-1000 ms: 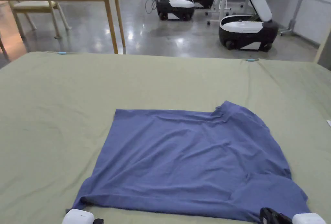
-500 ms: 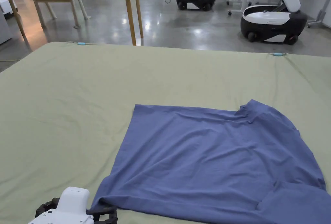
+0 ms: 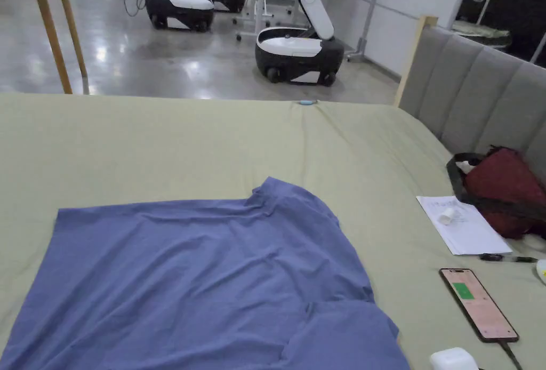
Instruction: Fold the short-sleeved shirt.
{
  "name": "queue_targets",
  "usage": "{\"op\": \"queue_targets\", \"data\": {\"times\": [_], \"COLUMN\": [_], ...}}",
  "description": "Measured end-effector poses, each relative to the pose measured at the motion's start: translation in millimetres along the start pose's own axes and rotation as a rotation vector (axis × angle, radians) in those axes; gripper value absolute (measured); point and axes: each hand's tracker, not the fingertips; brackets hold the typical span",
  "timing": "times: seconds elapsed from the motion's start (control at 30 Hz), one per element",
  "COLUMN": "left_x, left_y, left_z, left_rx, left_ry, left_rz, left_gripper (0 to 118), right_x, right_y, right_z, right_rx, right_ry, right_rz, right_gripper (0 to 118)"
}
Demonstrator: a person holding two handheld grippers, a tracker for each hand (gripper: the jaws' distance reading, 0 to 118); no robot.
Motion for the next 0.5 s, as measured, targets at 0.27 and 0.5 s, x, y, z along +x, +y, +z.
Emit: {"op": "queue_targets", "data": {"times": [0.27, 0.5], "left_x": [7.7, -1.0], "left_y": [5.5, 42.9], "left_z": [4.5, 26.8], "left_rx": [-0.012, 0.035], "left_ry": [-0.012, 0.009], "left_rz": [-0.015, -0.089], "left_gripper": [7, 5], "right_x": [23.5, 20.5], "right_y": [1.9, 53.0], "right_z": [-39.0, 12.9], "right_rx": [-0.106, 0.056], "right_ry": [0.183, 0.183], "right_rz": [-0.164, -0.143], "right_gripper": [14, 10]}}
